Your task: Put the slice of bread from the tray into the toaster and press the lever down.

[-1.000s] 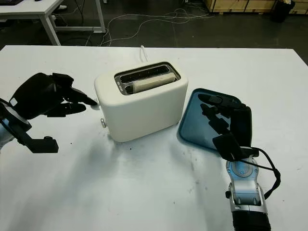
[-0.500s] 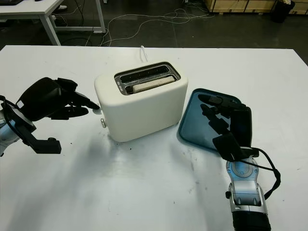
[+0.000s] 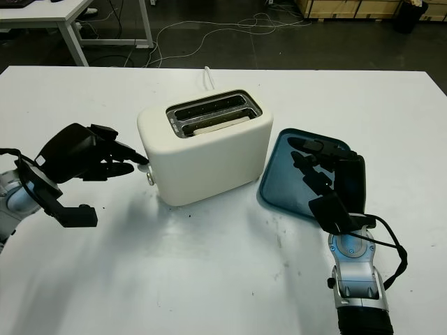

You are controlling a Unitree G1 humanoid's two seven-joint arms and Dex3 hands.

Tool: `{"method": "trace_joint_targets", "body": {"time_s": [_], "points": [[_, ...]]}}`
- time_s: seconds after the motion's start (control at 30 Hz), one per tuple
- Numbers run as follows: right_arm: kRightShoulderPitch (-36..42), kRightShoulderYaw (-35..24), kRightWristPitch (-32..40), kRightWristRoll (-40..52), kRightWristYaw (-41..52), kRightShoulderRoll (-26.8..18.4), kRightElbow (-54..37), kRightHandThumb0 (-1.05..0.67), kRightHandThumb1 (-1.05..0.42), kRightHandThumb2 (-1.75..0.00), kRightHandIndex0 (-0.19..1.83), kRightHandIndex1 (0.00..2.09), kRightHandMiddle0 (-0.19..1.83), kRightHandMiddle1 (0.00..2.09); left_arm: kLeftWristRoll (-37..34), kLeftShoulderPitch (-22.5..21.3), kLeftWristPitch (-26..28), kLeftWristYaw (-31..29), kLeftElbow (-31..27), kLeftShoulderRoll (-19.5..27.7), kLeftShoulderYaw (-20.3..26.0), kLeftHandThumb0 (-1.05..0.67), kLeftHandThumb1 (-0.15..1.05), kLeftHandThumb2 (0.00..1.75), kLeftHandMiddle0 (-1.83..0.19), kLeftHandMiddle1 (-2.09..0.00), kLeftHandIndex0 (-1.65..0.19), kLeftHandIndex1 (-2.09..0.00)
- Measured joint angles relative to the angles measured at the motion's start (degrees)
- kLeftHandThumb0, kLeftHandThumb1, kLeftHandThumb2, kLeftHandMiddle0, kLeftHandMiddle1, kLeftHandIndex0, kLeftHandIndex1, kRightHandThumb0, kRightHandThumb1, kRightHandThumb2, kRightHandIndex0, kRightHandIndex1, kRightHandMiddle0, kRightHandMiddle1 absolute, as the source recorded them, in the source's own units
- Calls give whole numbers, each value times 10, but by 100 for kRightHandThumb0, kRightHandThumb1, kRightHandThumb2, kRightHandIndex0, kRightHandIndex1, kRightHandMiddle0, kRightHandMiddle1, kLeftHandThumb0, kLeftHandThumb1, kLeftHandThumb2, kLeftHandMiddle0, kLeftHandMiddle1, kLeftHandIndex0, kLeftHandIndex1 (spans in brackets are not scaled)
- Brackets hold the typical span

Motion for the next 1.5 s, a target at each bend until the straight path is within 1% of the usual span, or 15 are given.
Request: {"method": "trace_joint_targets", "body": {"time_s": [0.23,0.3,0.33,0.37,0.43,0.57,0.8,0.9,1.0,1.07,1.23,1.27,1.3,1.37,1.5], "points": [[3,0,0,0,0,0,-1,-47,-92,-20,88,101,113,0,1,12,13,23,-2,-5,-7,-31,92,29,-75,-151,-105,-12],[5,0,0,0,0,0,-1,-47,-92,-20,88,101,113,0,10,24,20,54,1,-14,-9,-30,92,30,-75,-142,-103,-12],[5,0,0,0,0,0,-1,-47,-92,-20,88,101,113,1,18,30,25,73,8,-18,-14,-31,92,30,-78,-127,-103,-12],[5,0,0,0,0,0,-1,-48,-92,-20,88,102,113,0,29,33,30,93,19,-24,-19,-30,92,29,-80,-127,-103,-12],[6,0,0,0,1,0,-3,-47,-92,-20,87,101,113,0,45,37,37,135,40,-32,-33,-30,92,25,-80,-141,-105,-14],[6,0,0,0,5,0,-8,-47,-92,-20,87,101,113,0,52,41,38,179,76,-40,-60,-33,92,27,-78,-139,-104,-14],[6,0,0,0,5,0,-8,-47,-92,-20,88,102,113,0,57,82,50,181,83,-38,-99,-33,92,27,-78,-137,-104,-14],[7,0,0,0,6,0,-8,-48,-92,-20,88,101,113,0,59,83,58,183,84,-44,-101,-31,92,25,-78,-132,-104,-15],[7,0,0,0,6,0,-8,-47,-92,-21,88,101,113,0,60,81,58,188,90,-47,-103,-33,92,24,-76,-137,-104,-16],[7,0,0,0,6,0,-8,-47,-92,-21,87,101,113,0,59,82,60,188,91,-47,-103,-31,92,22,-78,-132,-103,-17],[7,0,0,0,6,0,-8,-46,-92,-21,88,101,113,0,58,85,65,187,79,-40,-103,-33,92,31,-77,-115,-101,-16],[7,0,0,0,6,0,-8,-46,-92,-21,88,101,113,0,58,85,65,187,78,-38,-103,-32,92,30,-78,-115,-101,-16],[7,0,0,0,6,0,-8,-46,-92,-21,88,100,113,0,58,85,65,187,77,-37,-103,-32,92,28,-77,-125,-102,-17],[7,0,0,0,5,0,-8,-46,-92,-21,88,100,113,0,58,84,65,187,78,-36,-103,-32,92,29,-75,-133,-101,-17],[7,0,0,0,5,0,-8,-45,-92,-21,88,99,113,0,58,83,65,186,75,-31,-105,-34,92,32,-74,-135,-101,-18]]}}
